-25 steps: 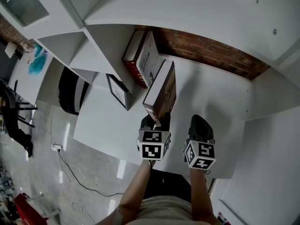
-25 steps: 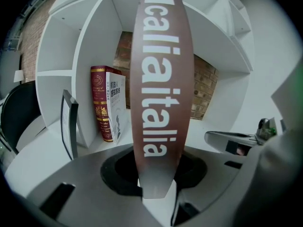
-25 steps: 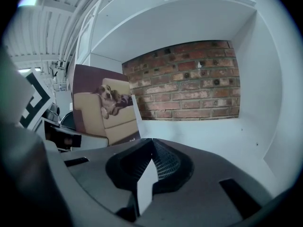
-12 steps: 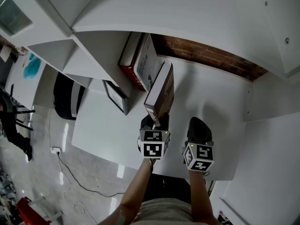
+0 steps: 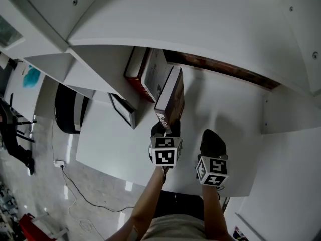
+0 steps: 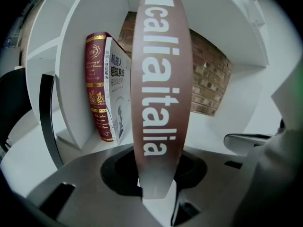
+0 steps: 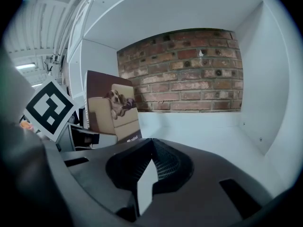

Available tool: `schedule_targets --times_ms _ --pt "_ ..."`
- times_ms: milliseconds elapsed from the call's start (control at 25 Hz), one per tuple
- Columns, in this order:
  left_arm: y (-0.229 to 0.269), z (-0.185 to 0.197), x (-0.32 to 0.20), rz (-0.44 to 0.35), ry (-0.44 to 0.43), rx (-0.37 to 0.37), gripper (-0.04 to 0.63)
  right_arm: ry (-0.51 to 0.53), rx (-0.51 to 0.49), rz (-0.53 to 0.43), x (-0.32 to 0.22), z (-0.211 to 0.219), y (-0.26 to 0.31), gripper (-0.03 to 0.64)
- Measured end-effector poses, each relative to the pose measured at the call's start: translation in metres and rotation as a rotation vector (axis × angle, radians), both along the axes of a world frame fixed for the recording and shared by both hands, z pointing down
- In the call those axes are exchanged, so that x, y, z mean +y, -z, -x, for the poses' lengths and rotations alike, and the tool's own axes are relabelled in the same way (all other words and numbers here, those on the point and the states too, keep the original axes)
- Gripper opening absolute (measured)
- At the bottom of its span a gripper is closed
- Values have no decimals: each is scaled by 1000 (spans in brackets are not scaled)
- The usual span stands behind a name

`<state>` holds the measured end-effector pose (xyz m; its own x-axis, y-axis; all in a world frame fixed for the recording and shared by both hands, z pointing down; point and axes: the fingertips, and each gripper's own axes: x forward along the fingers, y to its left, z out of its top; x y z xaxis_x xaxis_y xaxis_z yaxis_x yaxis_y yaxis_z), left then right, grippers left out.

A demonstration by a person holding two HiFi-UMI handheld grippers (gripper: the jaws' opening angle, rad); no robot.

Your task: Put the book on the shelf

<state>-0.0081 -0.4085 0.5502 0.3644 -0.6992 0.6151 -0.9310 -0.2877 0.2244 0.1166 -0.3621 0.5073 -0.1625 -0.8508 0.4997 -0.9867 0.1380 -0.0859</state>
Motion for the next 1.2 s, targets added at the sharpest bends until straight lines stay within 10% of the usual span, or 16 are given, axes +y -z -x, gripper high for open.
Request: schedule_targets --times_ms 1200 --pt "-34 0 -16 13 4 -39 149 -3 6 43 1 -6 -18 17"
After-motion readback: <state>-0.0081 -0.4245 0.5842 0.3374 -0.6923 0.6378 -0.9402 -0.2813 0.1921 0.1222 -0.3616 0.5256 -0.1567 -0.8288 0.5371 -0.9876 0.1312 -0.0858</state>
